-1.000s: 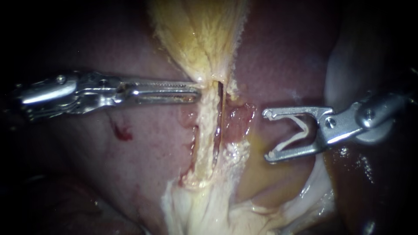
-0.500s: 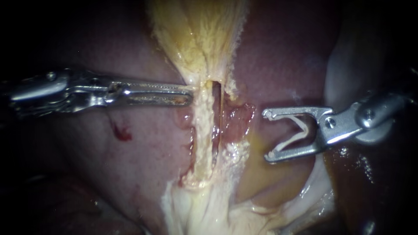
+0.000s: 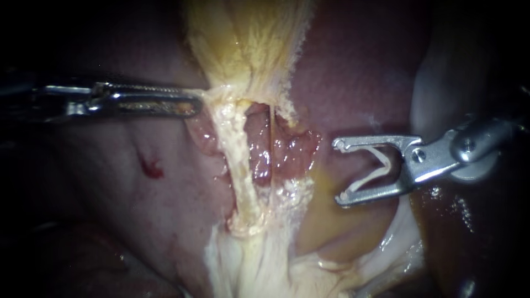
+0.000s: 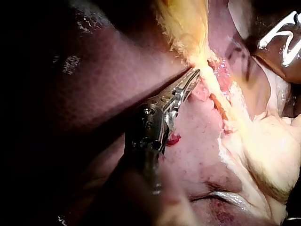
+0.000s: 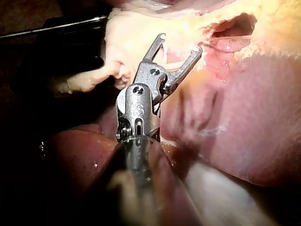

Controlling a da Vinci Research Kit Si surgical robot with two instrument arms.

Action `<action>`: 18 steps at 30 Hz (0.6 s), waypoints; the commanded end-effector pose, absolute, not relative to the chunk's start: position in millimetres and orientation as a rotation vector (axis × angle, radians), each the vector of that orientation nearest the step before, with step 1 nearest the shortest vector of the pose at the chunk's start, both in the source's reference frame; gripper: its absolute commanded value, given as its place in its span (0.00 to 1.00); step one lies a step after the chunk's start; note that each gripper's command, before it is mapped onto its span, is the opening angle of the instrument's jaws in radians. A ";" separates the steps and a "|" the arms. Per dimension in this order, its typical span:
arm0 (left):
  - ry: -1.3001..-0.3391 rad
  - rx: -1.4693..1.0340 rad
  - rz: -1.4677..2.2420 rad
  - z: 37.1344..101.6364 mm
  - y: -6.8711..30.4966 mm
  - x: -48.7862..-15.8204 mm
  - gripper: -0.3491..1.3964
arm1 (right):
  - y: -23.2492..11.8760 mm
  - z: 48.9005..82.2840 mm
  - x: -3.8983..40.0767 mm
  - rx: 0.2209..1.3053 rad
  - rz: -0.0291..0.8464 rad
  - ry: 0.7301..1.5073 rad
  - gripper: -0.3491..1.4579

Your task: Grabbing gallbladder

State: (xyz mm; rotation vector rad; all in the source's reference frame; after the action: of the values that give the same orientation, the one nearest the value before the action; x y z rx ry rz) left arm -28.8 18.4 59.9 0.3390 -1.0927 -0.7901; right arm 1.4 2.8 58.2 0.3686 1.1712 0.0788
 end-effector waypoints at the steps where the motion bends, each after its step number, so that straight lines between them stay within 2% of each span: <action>1: -1.096 0.336 -0.794 59.8 18.5 -28.6 0.00 | 2.8 58.2 1.4 0.369 0.079 1.171 0.46; 18: -1.097 0.331 -0.799 59.6 18.6 -28.1 0.00 | 2.8 58.2 1.4 0.369 0.079 1.171 0.46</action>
State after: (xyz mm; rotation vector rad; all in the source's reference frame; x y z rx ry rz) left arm -28.1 18.6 59.6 0.3315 -1.0976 -0.7994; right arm 1.4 2.8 58.2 0.3686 1.1713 0.0791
